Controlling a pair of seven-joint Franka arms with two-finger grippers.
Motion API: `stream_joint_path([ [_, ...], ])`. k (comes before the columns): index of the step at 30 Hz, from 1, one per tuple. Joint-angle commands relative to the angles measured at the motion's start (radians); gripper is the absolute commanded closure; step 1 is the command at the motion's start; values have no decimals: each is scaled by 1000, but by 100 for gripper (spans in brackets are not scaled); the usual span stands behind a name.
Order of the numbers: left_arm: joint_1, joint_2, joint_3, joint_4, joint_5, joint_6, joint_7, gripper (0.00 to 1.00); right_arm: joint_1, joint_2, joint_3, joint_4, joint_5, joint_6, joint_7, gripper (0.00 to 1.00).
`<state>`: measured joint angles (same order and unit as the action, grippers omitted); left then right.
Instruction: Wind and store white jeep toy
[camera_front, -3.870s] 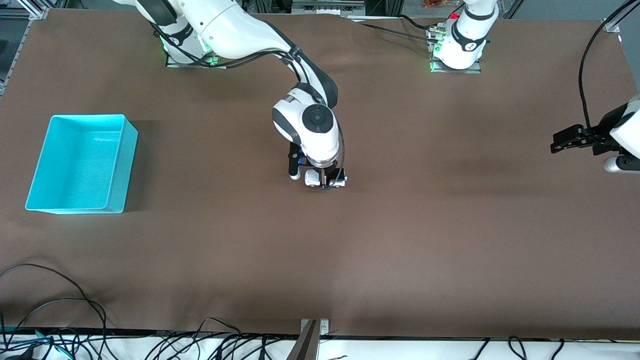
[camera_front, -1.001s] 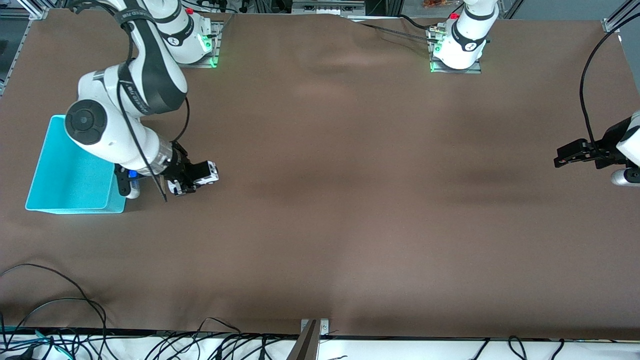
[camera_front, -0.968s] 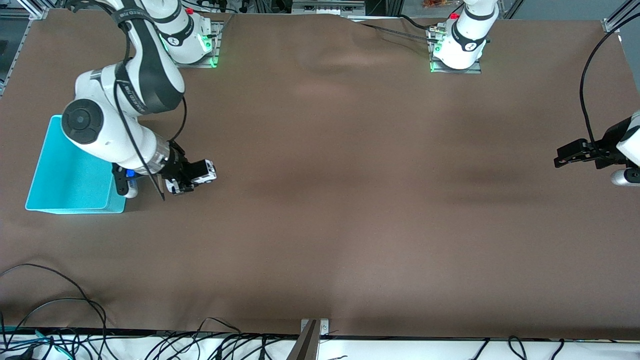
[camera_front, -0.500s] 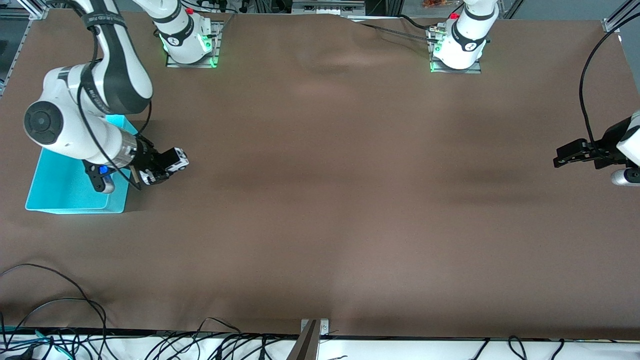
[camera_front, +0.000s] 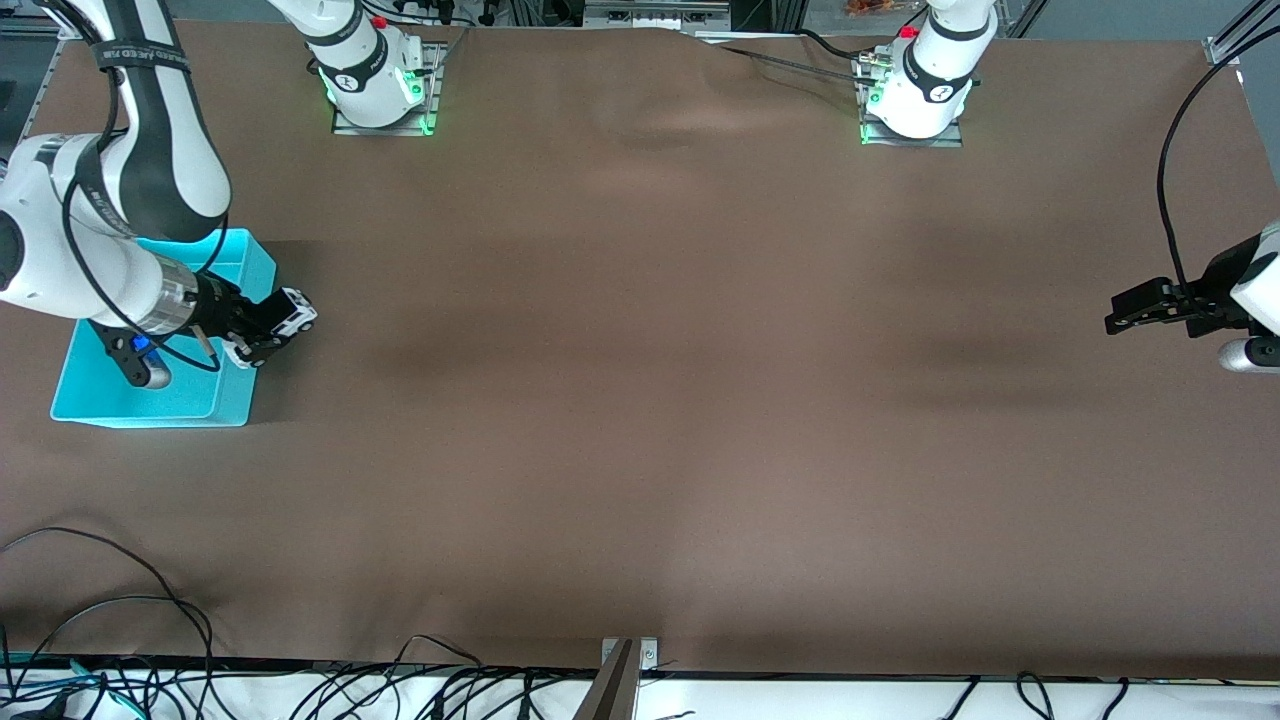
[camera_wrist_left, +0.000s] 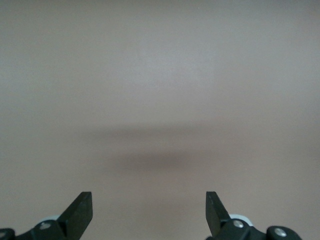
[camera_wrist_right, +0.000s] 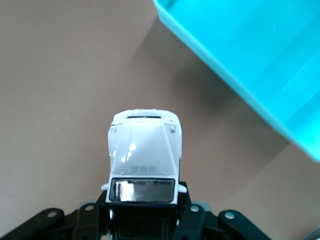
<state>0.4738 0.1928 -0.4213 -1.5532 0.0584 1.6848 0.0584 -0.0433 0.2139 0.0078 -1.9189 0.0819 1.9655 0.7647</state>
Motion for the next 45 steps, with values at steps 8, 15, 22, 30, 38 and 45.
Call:
stream_joint_path([
  [8,9,-7,-2,-10,-31,-7,15,0,-30,-39,-124,-88,4,7,-370,100],
  [15,9,-3,-2,-10,-31,-7,15,0,-85,-39,-144,-106,-30,12,-521,100],
  [22,9,-3,-2,-11,-29,-7,15,0,-128,-27,-144,-124,-85,62,-593,100],
  [30,9,-3,-2,-13,-29,-8,17,0,-161,-2,-144,-152,-90,119,-696,100],
  [38,9,-3,-2,-13,-29,-10,15,0,-188,41,-144,-157,-125,145,-766,100],
  [45,9,-3,-2,-11,-29,-17,15,0,-201,81,-144,-153,-140,184,-794,100],
])
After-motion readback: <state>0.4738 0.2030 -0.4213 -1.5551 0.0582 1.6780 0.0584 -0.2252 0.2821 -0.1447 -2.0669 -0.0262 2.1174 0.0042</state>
